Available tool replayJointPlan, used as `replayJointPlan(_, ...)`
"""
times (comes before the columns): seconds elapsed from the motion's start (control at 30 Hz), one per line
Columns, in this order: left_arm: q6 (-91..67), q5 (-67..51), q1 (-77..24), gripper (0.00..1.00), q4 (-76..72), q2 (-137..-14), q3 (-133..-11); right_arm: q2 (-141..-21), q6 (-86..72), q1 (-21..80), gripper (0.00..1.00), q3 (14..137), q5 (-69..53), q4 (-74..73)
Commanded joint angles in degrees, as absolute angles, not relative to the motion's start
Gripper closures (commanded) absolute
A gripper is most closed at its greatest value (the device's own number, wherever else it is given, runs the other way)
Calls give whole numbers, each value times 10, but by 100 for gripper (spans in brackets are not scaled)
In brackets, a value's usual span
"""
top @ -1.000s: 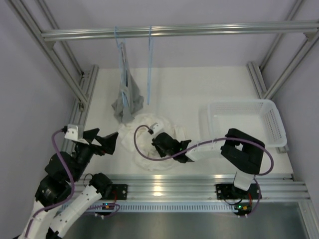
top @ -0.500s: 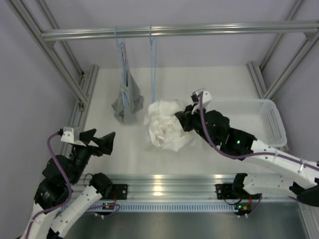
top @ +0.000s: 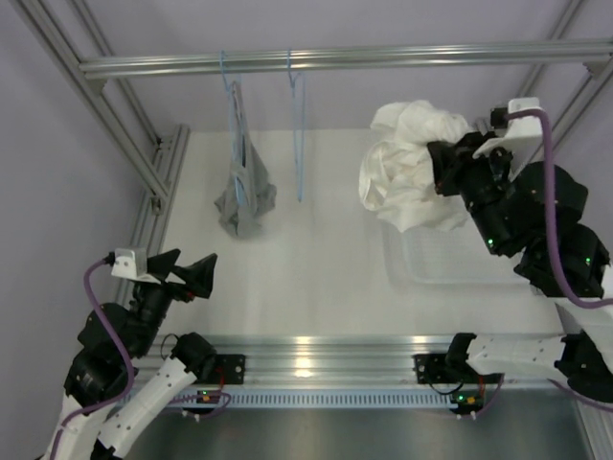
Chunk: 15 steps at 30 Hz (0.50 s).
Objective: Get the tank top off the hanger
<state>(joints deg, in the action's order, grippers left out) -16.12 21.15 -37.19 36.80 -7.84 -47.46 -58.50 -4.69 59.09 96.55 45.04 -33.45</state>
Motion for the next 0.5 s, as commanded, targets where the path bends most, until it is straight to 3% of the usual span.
replayJointPlan(0.0, -159, 222, -372, 1, 345, -66, -471, -593, 3, 584, 100, 1020, 531, -385)
replayJointPlan(0.27, -159, 220, -372, 1, 345, -63, -470, -577, 36, 520, 100, 984, 595, -400)
replayJointPlan(0.47, -159, 217, -372, 1, 346, -61, -471, -576, -38, 390, 100, 929, 481, -441)
